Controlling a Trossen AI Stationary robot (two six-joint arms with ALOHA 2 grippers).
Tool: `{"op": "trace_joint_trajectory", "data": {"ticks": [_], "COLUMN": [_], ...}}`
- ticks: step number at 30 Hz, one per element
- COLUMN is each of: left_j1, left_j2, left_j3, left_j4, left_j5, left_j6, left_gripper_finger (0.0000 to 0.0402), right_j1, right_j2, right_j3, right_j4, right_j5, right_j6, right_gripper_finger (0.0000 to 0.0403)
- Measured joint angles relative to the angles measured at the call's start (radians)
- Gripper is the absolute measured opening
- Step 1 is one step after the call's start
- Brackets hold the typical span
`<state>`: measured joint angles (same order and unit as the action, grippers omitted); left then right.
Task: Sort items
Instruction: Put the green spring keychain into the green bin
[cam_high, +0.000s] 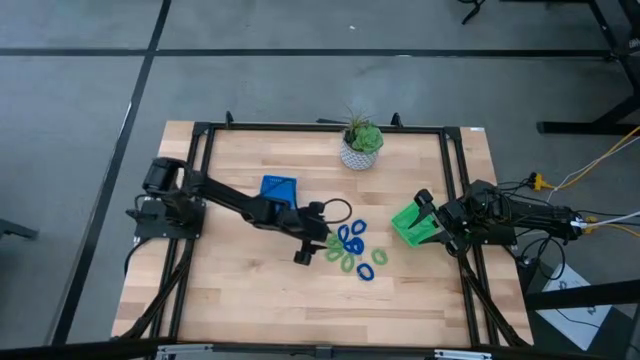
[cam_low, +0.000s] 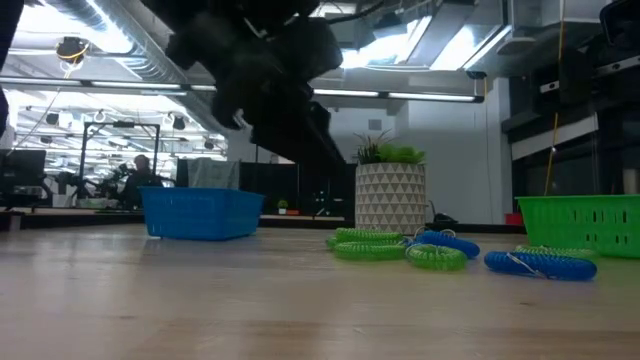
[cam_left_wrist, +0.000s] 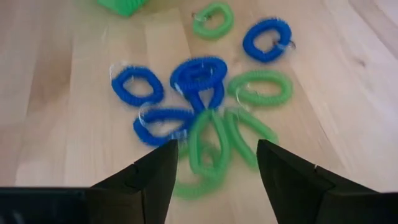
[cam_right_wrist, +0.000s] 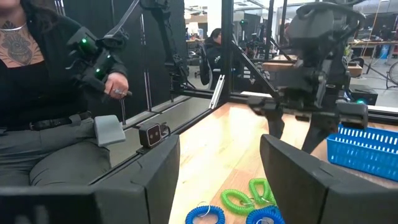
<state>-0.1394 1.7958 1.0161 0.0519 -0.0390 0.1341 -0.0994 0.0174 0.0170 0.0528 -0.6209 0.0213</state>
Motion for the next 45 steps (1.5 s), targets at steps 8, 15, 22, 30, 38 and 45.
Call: {"op": "trace_joint_trajectory", "data": {"ticks": [8,15,22,30,38,45], "left_j1": [0.02,0.045,0.042,0.043,0.043,0.043], "left_j2": [0.063,0.062,0.116,0.162,0.162,0.162], "left_j3": [0.007,0.007,0.006,0.006,0.006,0.006], "left_j4": [0.102,0.102,0.113,0.113,0.114,0.112], "left_j5": [-0.003,0.017,0.034,-0.028,-0.046,-0.003], "left_j6": [0.002,-0.033,-0.042,-0.042,-0.042,-0.042], "left_gripper_finger": [0.0208,0.0201,0.0195,0.0193,0.0181,0.0146], "right_j1": [0.0,0.0,0.0,0.0,0.0,0.0], "right_j2": [0.0,0.0,0.0,0.0,0.0,0.0], "right_j3": [0.0,0.0,0.0,0.0,0.0,0.0], "right_j4": [0.0,0.0,0.0,0.0,0.0,0.0], "right_j5": [0.0,0.0,0.0,0.0,0.0,0.0], "right_j6": [0.0,0.0,0.0,0.0,0.0,0.0], "right_gripper_finger": [0.022,0.022,0.022,0.022,0.022,0.022]}}
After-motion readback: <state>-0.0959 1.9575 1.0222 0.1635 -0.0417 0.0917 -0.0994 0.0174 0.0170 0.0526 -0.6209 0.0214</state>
